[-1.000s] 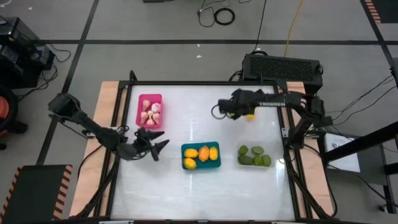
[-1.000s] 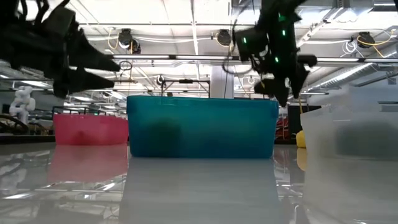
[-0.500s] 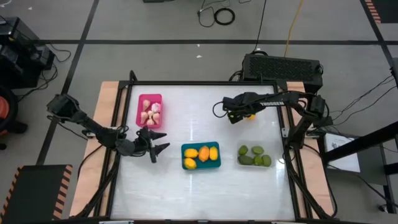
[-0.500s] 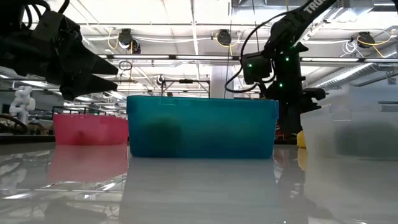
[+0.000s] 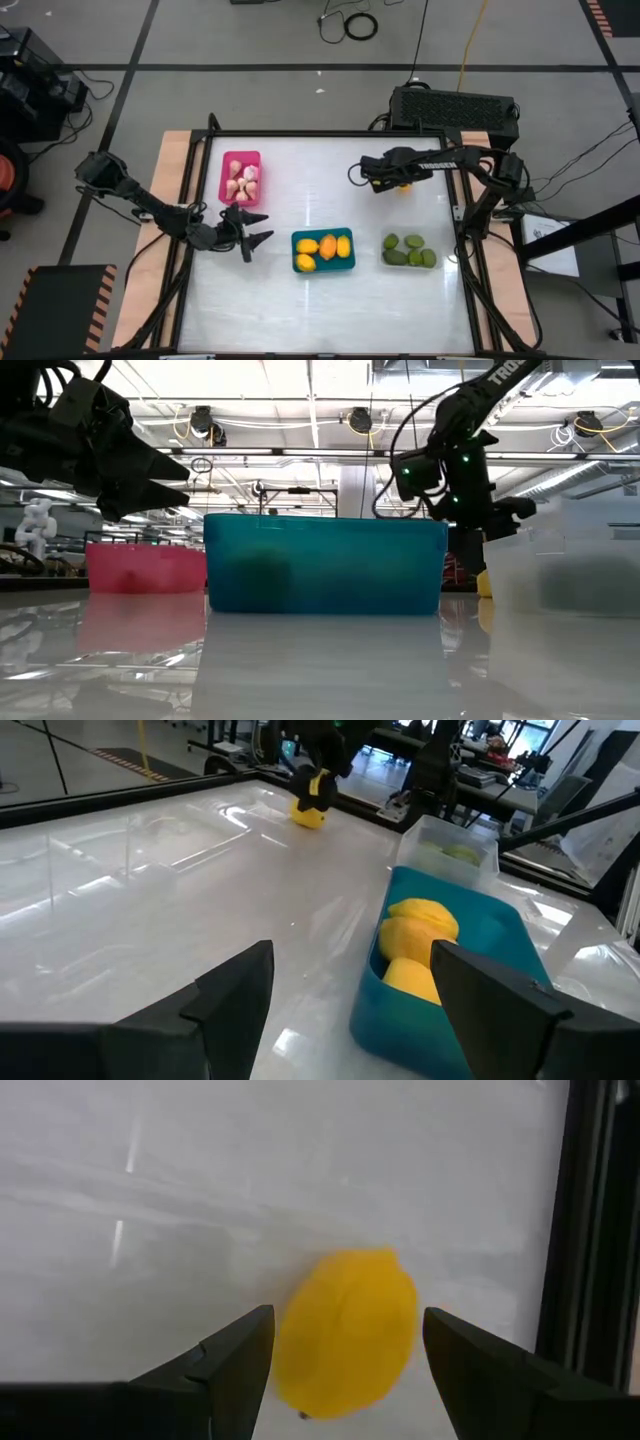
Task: Sort produce into baskets
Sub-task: Put the yellow lemon into the blue bin
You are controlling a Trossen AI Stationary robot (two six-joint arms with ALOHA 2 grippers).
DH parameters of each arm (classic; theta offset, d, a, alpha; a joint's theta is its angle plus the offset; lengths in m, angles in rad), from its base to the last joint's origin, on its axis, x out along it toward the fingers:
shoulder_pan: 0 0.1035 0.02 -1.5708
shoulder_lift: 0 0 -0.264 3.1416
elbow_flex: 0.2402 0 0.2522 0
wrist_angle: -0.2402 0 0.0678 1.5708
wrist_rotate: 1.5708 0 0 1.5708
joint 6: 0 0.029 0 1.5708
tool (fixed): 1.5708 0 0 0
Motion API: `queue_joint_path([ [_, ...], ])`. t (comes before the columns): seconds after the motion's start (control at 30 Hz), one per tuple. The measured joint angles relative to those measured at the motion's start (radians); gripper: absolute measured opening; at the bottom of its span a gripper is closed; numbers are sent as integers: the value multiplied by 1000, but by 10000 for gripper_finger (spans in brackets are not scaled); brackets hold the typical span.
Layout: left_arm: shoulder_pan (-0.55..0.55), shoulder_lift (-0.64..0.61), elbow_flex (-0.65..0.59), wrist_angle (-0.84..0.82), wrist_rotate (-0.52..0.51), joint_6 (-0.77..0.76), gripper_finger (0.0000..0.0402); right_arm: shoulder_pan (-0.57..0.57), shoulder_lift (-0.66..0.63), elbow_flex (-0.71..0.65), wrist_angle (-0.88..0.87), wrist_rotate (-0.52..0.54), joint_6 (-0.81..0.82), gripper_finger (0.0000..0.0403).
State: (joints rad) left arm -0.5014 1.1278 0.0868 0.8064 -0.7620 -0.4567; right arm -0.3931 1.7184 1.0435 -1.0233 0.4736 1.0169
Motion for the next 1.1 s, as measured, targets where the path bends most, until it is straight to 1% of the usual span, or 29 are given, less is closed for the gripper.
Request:
queue_joint_path([
  [0.13,0,0,0,-1,0,1,274,1,0,-46,14,0,57,249],
  [0.23,0,0,0,-5,0,1,274,1,-1,-89,66,12,88,249],
  [0.43,0,0,0,-6,0,1,274,1,-2,-138,136,15,98,248],
  [0.53,0,0,0,-8,0,1,274,1,-2,-140,136,7,98,235],
  [0.73,0,0,0,-8,0,11,274,6,-3,-138,130,-11,89,195],
  [0.8,0,0,0,-8,0,11,274,16,-3,-125,112,-25,78,191],
  [0.9,0,0,1,-7,0,19,274,44,-11,-79,102,-74,50,193],
  [1.03,8,0,1,-7,0,20,274,89,-37,19,122,-106,-21,199],
  [1.1,11,0,1,-7,0,19,274,130,-37,78,144,-108,-43,199],
])
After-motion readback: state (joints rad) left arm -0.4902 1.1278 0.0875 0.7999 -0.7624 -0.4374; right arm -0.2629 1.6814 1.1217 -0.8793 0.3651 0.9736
